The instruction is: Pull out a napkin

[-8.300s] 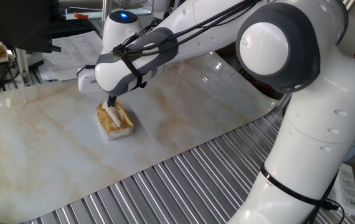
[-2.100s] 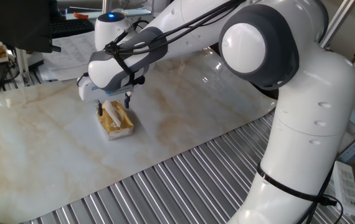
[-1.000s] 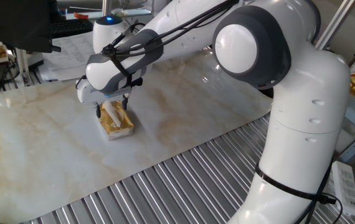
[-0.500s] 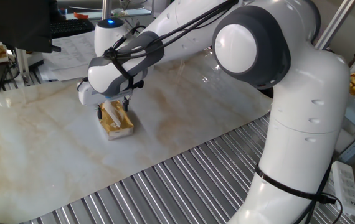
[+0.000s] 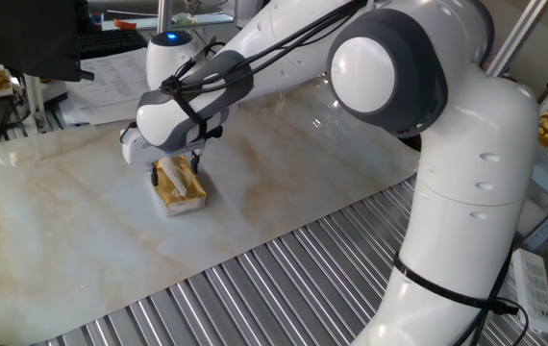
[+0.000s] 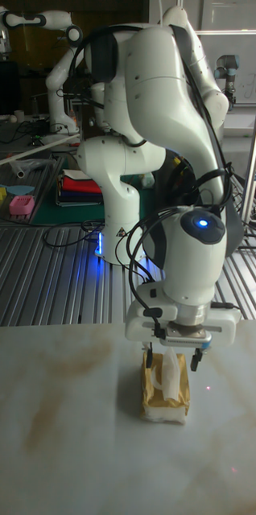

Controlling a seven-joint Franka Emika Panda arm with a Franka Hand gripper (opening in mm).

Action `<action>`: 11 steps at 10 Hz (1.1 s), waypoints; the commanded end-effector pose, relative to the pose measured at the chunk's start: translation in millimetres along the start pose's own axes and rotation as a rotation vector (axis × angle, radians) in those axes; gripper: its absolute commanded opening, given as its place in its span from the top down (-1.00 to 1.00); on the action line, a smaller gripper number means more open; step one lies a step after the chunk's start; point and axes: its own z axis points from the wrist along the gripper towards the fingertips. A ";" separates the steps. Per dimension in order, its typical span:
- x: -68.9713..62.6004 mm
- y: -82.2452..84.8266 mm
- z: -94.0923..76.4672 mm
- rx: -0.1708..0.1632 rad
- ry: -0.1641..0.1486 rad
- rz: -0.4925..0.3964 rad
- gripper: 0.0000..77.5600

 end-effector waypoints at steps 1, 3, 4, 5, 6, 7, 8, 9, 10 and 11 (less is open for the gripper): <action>-1.4 0.0 -0.2 0.000 -0.003 -0.002 -0.99; -1.4 0.0 -0.2 0.000 -0.003 -0.007 -0.99; -1.4 0.0 -0.2 0.001 -0.003 -0.009 -0.99; -1.4 0.0 -0.1 0.002 -0.003 -0.010 -0.99; -1.4 0.0 -0.1 0.002 -0.003 -0.012 -0.99; -1.4 0.0 -0.1 0.002 -0.003 -0.014 -0.99; -1.4 0.0 -0.1 0.002 -0.003 -0.014 -0.99; -1.4 0.0 0.0 0.002 -0.003 -0.015 -0.99; -1.5 0.0 0.0 0.004 -0.003 -0.017 -0.99; -1.5 0.0 0.0 0.005 -0.003 -0.018 -0.99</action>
